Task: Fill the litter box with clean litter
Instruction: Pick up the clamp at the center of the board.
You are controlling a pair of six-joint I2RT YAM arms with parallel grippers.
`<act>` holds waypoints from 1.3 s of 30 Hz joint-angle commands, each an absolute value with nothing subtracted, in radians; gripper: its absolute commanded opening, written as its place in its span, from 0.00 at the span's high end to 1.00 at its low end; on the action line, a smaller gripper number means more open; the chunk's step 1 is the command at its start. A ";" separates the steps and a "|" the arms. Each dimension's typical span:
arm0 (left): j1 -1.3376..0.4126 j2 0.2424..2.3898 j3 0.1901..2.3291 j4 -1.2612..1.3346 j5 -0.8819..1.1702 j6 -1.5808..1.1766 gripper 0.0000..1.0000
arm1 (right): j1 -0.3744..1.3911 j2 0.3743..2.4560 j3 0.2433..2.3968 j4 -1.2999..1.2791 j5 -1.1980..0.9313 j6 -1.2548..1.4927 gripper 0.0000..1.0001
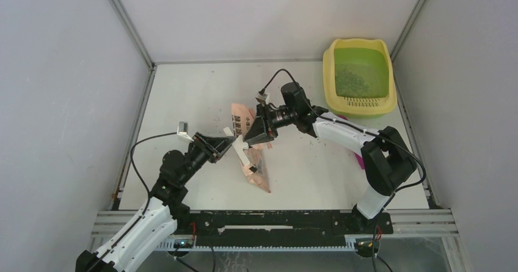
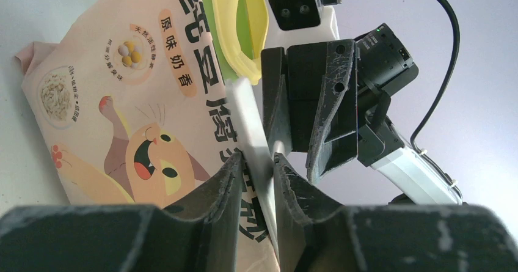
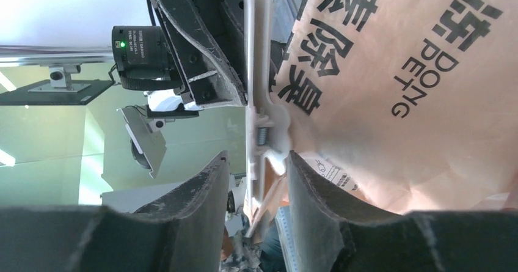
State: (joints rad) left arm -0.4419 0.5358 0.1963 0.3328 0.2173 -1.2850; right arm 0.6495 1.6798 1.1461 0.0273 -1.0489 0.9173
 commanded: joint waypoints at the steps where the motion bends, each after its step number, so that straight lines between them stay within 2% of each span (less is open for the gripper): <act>1: -0.431 0.527 0.171 0.361 0.237 -1.293 0.71 | 0.652 1.682 1.154 0.056 -1.046 0.904 0.40; 3: -0.431 0.526 0.169 0.361 0.236 -1.293 0.71 | 0.653 1.681 1.154 0.046 -1.043 0.895 0.33; 7: -0.430 0.525 0.167 0.361 0.236 -1.293 0.71 | 0.651 1.677 1.155 0.038 -1.039 0.886 0.34; 12: -0.430 0.525 0.166 0.361 0.235 -1.293 0.71 | 0.653 1.682 1.154 0.060 -1.047 0.901 0.44; 35: -0.428 0.526 0.165 0.361 0.239 -1.294 0.71 | 0.682 1.707 1.203 0.044 -1.050 0.897 0.56; 39: -0.426 0.530 0.168 0.362 0.244 -1.294 0.70 | 0.683 1.713 1.218 0.041 -1.051 0.897 0.64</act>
